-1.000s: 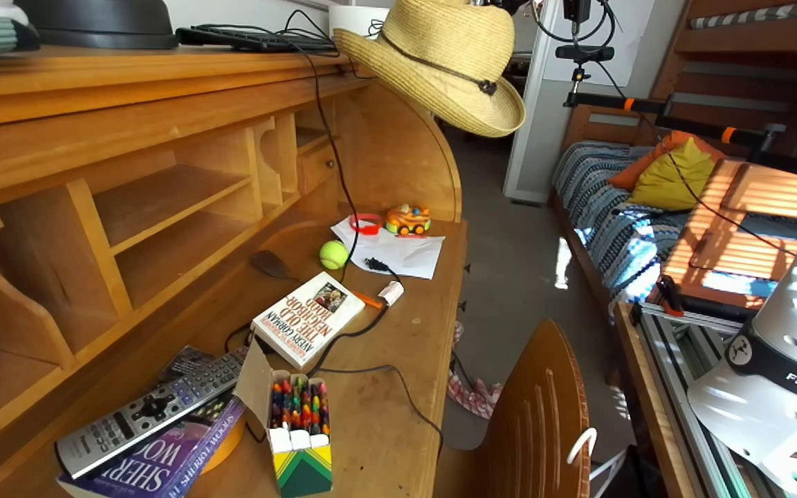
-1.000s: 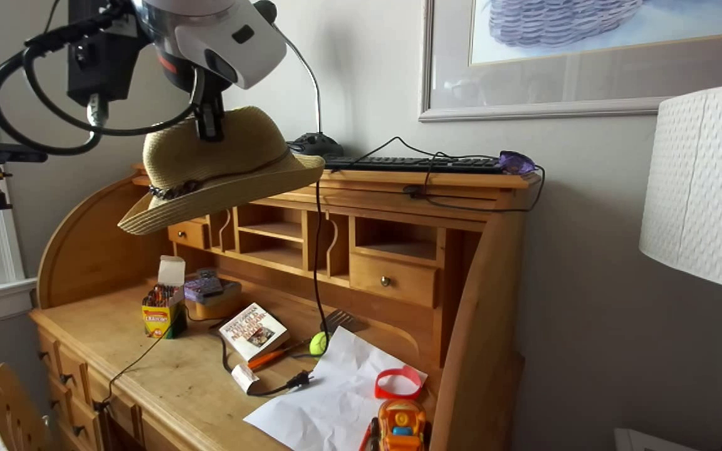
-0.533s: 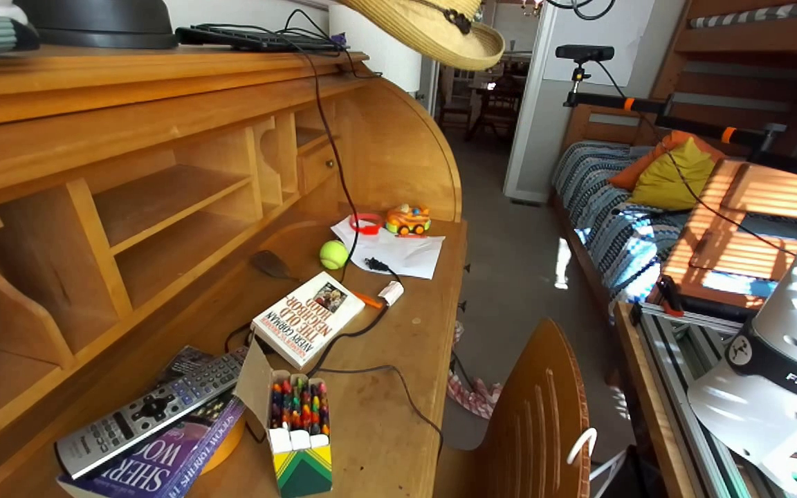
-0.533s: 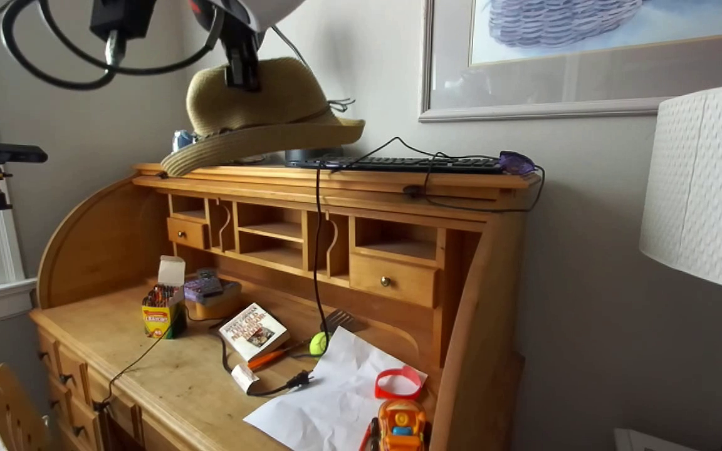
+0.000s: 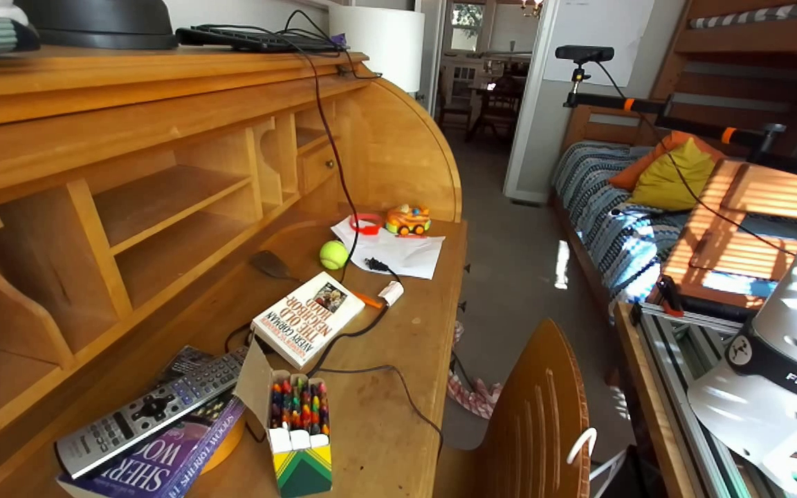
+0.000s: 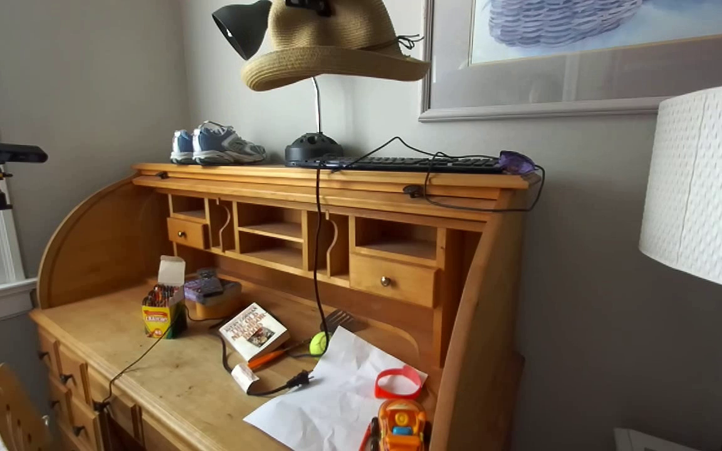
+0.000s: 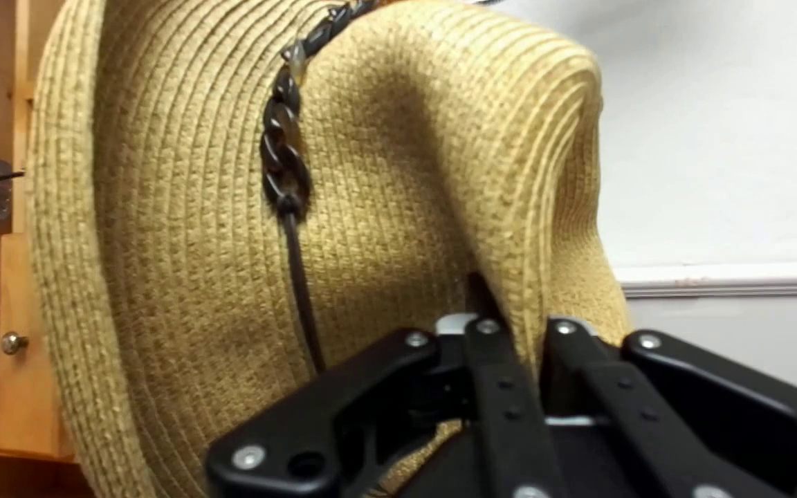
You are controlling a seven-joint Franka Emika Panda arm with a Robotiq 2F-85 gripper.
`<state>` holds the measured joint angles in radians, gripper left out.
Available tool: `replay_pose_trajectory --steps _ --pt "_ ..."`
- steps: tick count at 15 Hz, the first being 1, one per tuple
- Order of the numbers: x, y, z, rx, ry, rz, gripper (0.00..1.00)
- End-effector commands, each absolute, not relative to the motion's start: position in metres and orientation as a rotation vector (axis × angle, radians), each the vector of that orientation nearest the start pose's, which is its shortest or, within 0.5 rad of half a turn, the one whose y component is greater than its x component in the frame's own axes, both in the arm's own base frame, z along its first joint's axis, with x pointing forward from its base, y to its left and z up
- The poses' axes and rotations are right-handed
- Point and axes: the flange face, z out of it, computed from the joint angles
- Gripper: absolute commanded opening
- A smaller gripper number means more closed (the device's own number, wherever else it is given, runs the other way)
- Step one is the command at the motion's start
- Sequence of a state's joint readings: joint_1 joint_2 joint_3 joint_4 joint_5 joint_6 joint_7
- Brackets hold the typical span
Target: Put the hat on the top of the dresser
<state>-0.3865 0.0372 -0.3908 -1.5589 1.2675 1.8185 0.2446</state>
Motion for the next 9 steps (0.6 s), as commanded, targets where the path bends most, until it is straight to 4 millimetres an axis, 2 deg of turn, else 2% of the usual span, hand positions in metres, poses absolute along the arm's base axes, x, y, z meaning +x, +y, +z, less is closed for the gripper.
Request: replay_pose_trajectory --steps 1,4,7,9 --pt "0.533 -0.334 0.709 -1.521 1.176 -0.548 0.02" --pt "0.571 -0.311 0.713 -1.553 1.113 -0.589 0.02" --pt "0.602 -0.311 0.703 -1.597 1.085 -0.663 0.02" --pt "0.616 -0.31 0.695 -1.605 1.089 -0.665 0.02"
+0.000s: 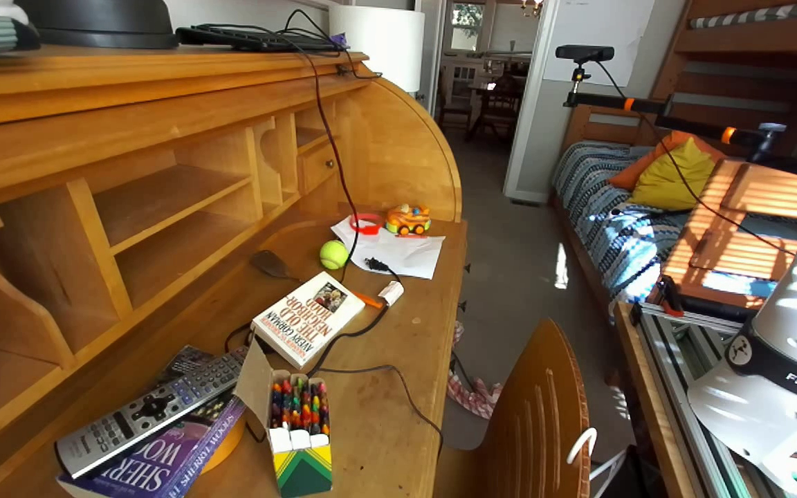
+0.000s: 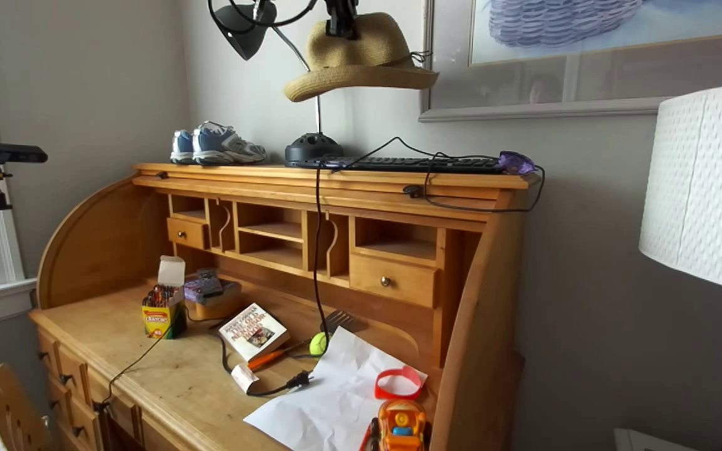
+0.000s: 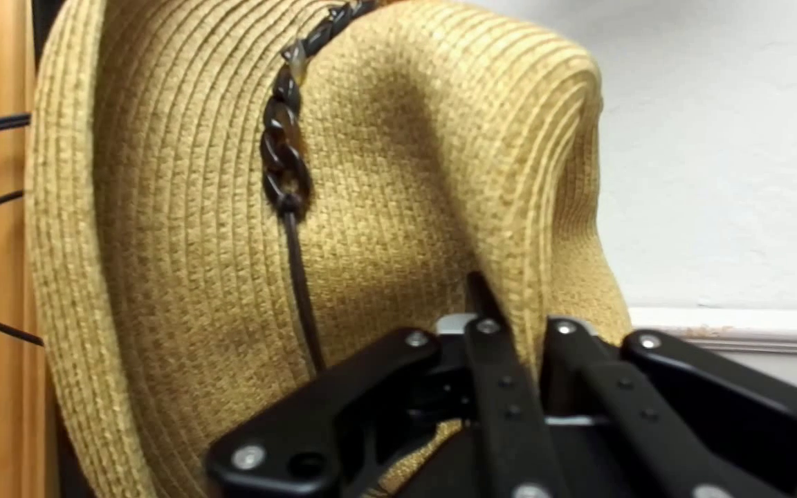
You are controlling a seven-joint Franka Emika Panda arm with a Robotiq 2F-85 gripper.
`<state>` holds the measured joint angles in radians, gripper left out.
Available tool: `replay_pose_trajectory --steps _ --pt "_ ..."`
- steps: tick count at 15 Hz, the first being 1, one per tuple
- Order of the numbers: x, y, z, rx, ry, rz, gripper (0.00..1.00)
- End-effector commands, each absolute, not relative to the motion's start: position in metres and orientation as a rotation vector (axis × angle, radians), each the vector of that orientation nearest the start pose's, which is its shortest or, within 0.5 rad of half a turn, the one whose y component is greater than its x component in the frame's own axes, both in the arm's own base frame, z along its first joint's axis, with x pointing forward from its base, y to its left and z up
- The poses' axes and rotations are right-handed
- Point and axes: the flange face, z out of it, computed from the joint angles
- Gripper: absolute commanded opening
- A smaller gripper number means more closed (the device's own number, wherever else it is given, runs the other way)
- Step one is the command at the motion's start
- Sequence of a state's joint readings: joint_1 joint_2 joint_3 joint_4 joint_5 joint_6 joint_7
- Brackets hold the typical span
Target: Put the hat on the top of the dresser
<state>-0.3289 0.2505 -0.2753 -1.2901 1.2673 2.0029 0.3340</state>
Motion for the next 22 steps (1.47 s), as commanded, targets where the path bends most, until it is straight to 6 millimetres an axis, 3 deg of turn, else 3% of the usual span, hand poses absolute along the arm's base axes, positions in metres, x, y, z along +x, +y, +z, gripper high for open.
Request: replay_pose_trajectory --steps 1,6,11,22 --pt "0.622 -0.309 0.691 -1.606 1.101 -0.666 0.02" --pt "0.65 -0.295 0.682 -1.545 1.207 -0.707 0.02" --pt "0.668 -0.274 0.665 -1.6 1.22 -0.635 0.02" --pt "0.693 -0.275 0.604 -1.649 1.274 -0.563 0.02"
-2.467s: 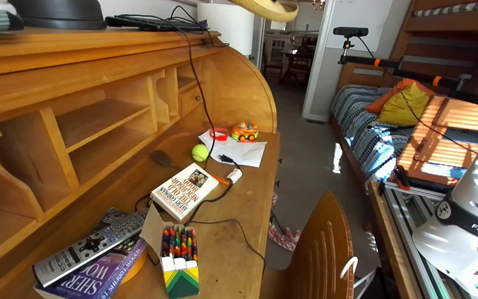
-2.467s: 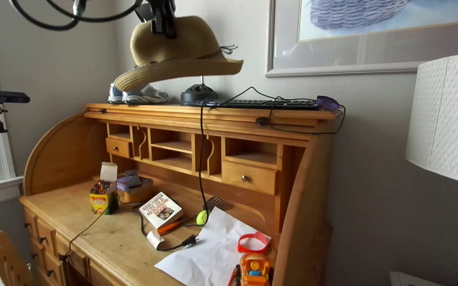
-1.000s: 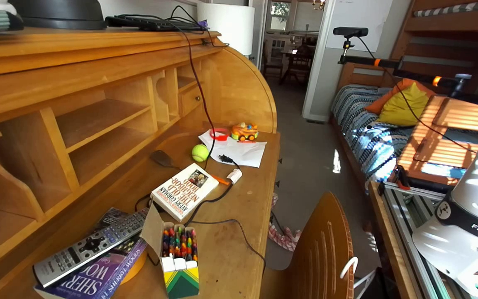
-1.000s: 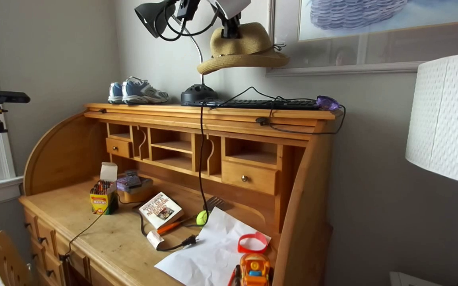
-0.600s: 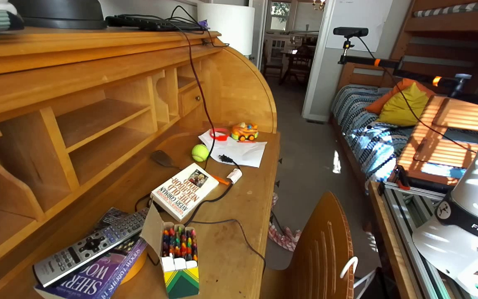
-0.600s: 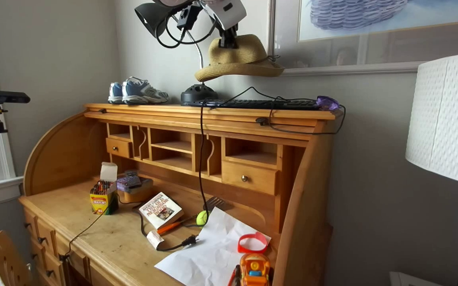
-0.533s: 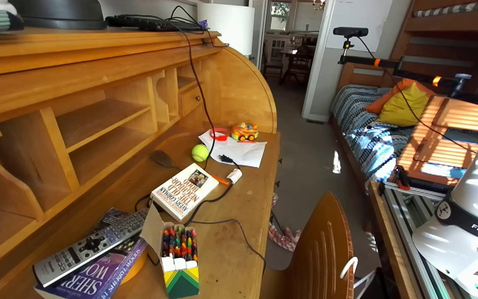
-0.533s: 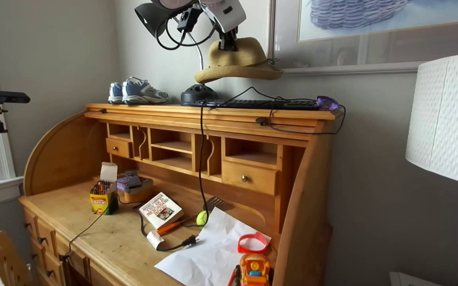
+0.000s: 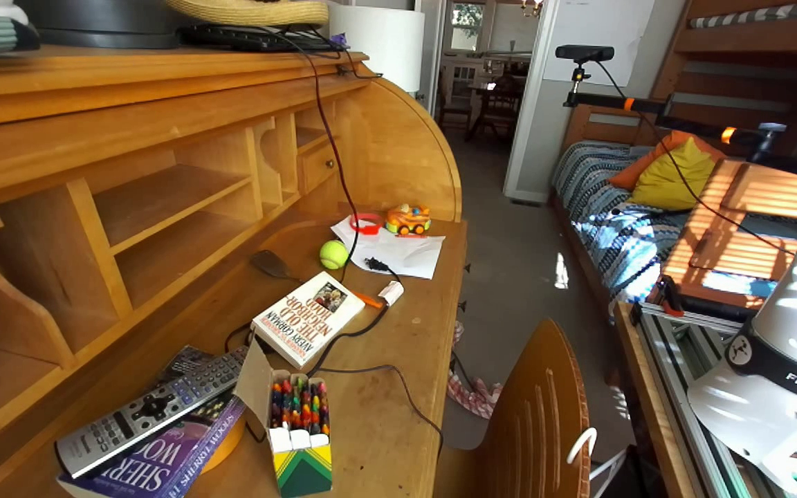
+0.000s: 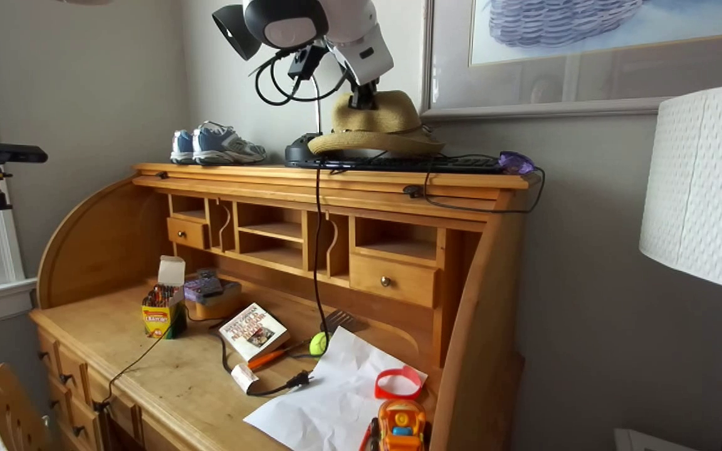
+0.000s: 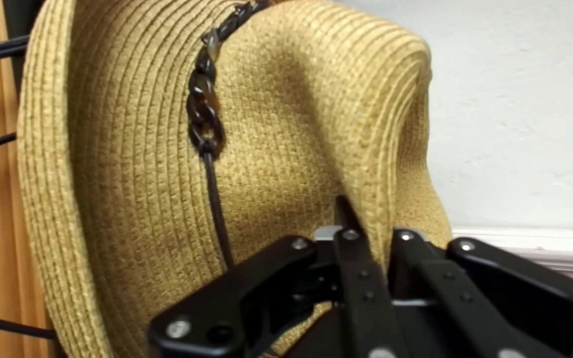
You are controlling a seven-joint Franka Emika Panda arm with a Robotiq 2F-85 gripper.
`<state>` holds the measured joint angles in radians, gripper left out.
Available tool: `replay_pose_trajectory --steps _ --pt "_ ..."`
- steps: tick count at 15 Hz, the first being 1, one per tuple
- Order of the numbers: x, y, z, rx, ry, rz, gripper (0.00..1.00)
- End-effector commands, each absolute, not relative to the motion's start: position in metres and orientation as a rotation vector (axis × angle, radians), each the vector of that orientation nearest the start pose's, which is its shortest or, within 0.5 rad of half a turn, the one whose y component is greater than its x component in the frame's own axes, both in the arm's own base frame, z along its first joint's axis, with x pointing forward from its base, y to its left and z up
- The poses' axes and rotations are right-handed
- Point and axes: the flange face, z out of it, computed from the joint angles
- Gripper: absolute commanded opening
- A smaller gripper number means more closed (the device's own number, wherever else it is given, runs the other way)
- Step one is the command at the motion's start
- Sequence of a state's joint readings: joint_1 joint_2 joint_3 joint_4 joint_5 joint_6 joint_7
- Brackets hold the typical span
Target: Put the hat on the top of the dresser
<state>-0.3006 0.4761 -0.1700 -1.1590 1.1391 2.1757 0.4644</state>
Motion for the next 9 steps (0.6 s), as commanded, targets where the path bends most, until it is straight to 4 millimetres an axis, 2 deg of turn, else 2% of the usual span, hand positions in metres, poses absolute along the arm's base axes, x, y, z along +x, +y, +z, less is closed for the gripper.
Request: replay_pose_trajectory --steps 1,2,4,6,9 --pt "0.693 -0.276 0.604 -1.658 1.274 -0.564 0.32" --pt "0.691 -0.278 0.607 -1.66 1.276 -0.574 0.33" --pt "0.679 -0.283 0.622 -1.659 1.264 -0.601 0.47" --pt "0.656 -0.295 0.646 -1.652 1.26 -0.627 0.62" --pt "0.615 -0.331 0.682 -1.679 1.221 -0.798 0.84"
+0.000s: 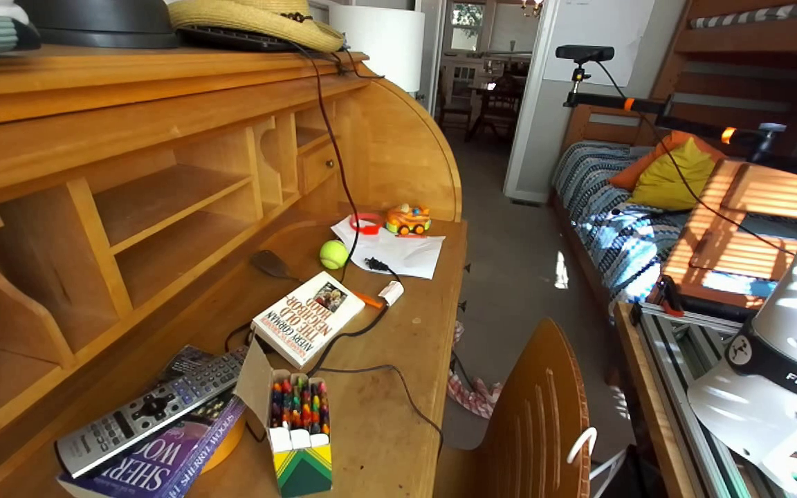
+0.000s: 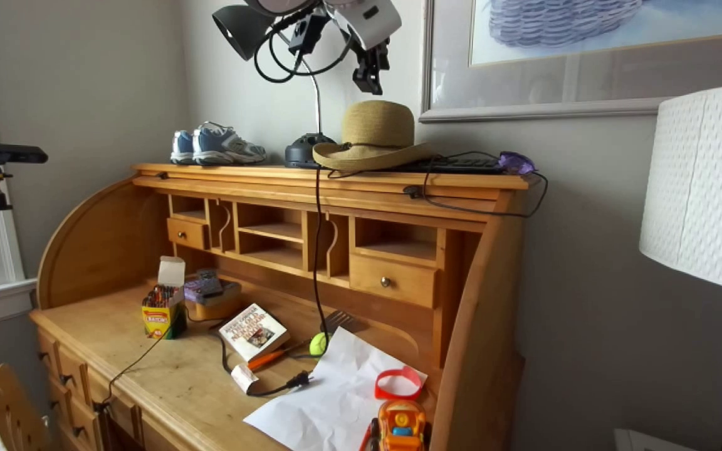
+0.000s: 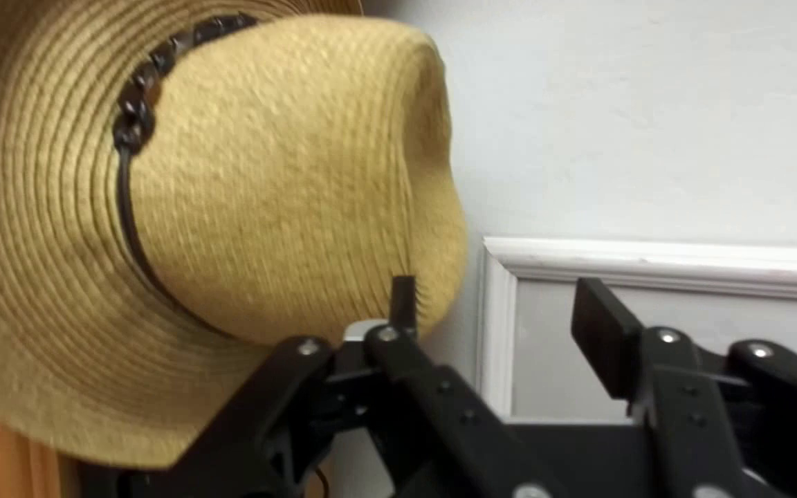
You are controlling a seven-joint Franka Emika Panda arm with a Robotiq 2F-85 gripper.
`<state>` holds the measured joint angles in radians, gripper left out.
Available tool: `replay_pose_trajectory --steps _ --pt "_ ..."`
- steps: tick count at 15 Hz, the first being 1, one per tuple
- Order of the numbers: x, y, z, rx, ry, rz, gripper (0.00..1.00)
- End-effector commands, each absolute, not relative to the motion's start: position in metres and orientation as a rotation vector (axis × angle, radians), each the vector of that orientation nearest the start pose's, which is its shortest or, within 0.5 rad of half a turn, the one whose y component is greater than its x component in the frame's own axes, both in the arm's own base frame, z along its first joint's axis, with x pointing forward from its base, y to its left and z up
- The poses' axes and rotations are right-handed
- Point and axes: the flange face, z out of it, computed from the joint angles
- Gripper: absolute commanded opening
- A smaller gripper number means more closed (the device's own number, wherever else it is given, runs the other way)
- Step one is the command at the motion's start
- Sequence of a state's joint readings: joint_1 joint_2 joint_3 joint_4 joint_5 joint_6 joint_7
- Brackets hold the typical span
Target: Put the hat on the top of the dresser
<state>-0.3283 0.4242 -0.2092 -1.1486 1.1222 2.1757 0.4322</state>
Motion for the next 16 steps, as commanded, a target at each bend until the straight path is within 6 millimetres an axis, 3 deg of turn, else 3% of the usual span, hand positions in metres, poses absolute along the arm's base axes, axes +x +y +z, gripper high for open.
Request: replay_pose_trajectory --steps 1,2,5,9,11,13,14,16 --pt "0.605 -0.343 0.689 -1.682 1.221 -0.841 0.93" --pt "0.593 -0.354 0.696 -1.69 1.23 -0.871 0.99" --pt "0.539 -0.381 0.703 -1.86 1.194 -0.888 1.0" --pt "0.464 -0.398 0.682 -2.017 0.969 -0.779 1.0" --pt "0.435 -0.404 0.665 -2.116 0.866 -0.744 1.0" --pt "0.419 -0.405 0.648 -2.218 0.779 -0.691 1.0" --pt "0.436 -0.416 0.666 -2.147 0.861 -0.74 1.0" --pt "0.426 -0.415 0.654 -2.189 0.816 -0.719 1.0"
